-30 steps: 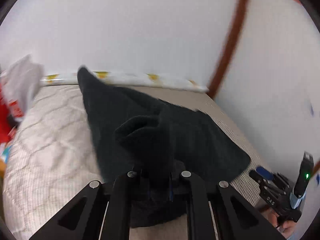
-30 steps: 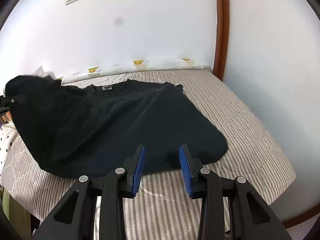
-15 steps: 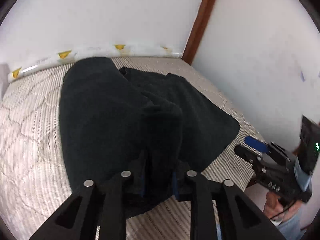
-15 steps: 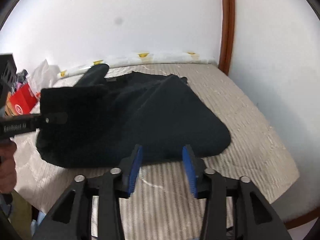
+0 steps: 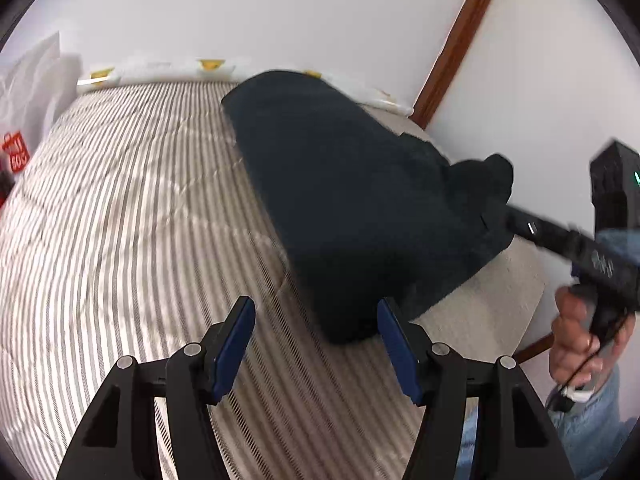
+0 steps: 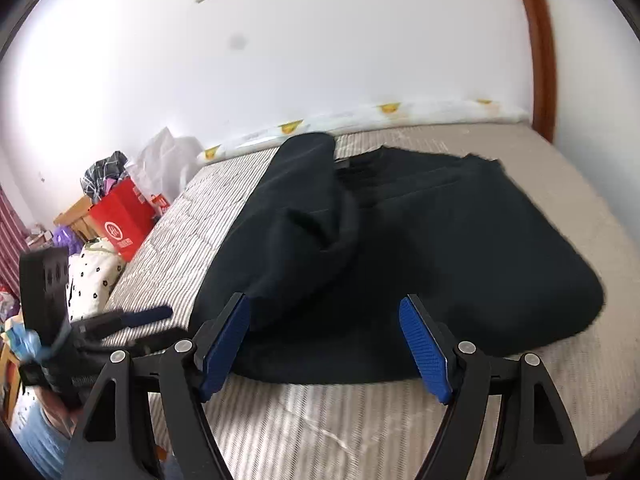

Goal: Fold small clothes

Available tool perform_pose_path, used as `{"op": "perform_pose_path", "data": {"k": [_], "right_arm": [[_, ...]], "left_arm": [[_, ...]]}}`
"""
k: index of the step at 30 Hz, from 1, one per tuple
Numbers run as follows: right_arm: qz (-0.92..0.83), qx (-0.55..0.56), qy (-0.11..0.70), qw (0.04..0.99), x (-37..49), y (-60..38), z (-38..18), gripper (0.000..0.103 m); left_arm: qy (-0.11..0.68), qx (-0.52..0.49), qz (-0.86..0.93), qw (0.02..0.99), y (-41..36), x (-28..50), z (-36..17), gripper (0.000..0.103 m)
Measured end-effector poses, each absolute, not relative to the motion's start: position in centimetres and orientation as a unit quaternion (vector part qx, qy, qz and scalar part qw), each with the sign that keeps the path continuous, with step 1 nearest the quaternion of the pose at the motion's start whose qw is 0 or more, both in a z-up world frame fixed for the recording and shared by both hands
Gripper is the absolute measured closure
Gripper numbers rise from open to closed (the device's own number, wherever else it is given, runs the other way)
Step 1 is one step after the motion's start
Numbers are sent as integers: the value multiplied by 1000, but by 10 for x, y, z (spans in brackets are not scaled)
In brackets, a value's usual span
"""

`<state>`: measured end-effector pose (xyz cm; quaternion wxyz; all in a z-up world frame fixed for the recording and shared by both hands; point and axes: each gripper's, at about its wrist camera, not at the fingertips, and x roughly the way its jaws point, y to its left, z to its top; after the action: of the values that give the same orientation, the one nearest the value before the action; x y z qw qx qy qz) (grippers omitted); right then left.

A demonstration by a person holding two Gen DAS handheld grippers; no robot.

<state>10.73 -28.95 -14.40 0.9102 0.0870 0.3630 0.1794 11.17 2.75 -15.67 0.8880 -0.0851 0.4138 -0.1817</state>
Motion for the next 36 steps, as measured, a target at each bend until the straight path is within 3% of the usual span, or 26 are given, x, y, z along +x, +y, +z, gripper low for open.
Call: {"op": "perform_pose_path", "data": {"k": [6, 7, 11, 13, 23, 36], "right_arm": [[169, 109, 387, 900, 139, -272, -157, 31], [162, 111, 389, 900, 146, -269, -158, 42], [162, 119, 391, 898, 170, -262, -169, 64], [172, 122, 396, 894, 181, -260, -172, 85], [152, 65, 274, 947, 156, -308, -122, 91], [25, 107, 277, 955, 164, -462, -148, 92]], "left_arm": [[422, -95, -212, 876, 23, 108, -175, 40], [420, -94, -216, 876, 21, 108, -176, 40], [421, -98, -217, 875, 15, 113, -178, 39], [422, -101, -217, 874, 12, 114, -178, 39], [429, -51, -218, 875, -45, 135, -167, 38], [436, 37, -240, 866, -130, 148, -161, 36]]}}
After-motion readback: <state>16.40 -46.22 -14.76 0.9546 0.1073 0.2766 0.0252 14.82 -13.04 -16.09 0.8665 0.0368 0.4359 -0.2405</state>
